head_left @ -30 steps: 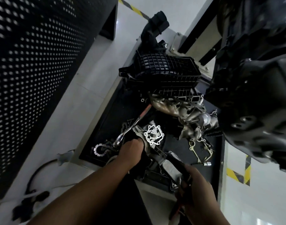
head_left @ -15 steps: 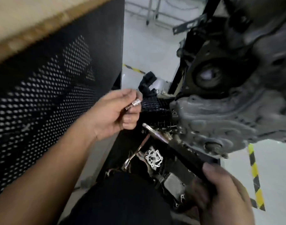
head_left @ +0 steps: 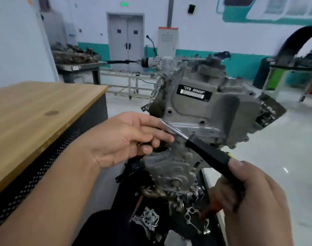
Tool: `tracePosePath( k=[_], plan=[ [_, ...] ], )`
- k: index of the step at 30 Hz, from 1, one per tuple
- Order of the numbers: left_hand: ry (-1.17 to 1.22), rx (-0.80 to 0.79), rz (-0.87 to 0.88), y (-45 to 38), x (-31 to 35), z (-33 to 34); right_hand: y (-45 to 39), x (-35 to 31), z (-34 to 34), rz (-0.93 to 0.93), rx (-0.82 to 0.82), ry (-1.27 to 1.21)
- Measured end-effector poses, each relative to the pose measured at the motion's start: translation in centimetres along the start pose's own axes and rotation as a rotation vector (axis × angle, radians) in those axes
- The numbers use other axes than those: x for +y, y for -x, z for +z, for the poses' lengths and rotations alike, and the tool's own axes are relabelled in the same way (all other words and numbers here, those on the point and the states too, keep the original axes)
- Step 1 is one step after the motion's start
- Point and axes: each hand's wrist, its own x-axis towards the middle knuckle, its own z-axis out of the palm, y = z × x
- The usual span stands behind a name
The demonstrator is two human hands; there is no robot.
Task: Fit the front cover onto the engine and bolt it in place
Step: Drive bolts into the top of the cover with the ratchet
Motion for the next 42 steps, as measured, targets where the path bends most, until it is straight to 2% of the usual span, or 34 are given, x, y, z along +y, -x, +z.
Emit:
tracePosePath(
  k=[2, 5, 7, 12, 15, 19, 23, 25, 29, 32, 35, 38, 42],
  plan=[
    [-0.051, 0.025, 0.063, -0.4, 1.5, 2.0, -0.2, -2.0, -1.0, -0.03, 0.009, 0.001],
    [-0.035, 0.161, 0.171, -1.5, 3.8, 4.3, -0.6, -4.9, -2.3, -0.057, -0.009, 0.009],
    [-0.04, 0.175, 0.224, -2.6, 5.3, 5.5, -1.2, -6.6, -2.7, -0.071, -0.033, 0.028],
    [-0.112, 0.091, 0.293, -6.1, 8.2, 7.5, -4.0, -9.6, -2.7, -0.071, -0.094, 0.087],
    [-0.273, 0.077, 0.274, -8.4, 9.8, 7.9, -6.3, -11.0, -2.9, -0.085, -0.132, 0.214],
    [-0.458, -0.024, 0.243, -10.8, 12.3, 7.6, -9.4, -12.3, -3.4, -0.084, -0.234, 0.313],
    [-0.513, -0.082, 0.217, -12.6, 13.5, 7.9, -11.0, -12.3, -3.6, -0.145, -0.21, 0.324],
    [-0.523, -0.102, 0.199, -12.8, 13.6, 8.2, -11.4, -11.8, -3.7, -0.113, -0.176, 0.27],
    [-0.515, -0.117, 0.228, -12.5, 12.9, 8.8, -10.6, -10.2, -3.3, 0.006, -0.117, -0.007],
    [-0.504, -0.145, 0.214, -12.3, 12.5, 9.3, -8.3, -7.9, -2.5, 0.09, 0.028, -0.235],
    [-0.639, -0.202, 0.116, -12.5, 12.8, 9.5, -6.4, -6.0, -2.0, 0.119, 0.128, -0.281],
    [-0.709, -0.277, 0.024, -12.8, 12.9, 9.6, -6.2, -5.4, -2.1, 0.18, 0.151, -0.256],
    [-0.584, -0.241, 0.069, -13.1, 11.8, 10.3, -6.6, -5.5, -2.3, 0.412, 0.103, -0.379]
  ],
)
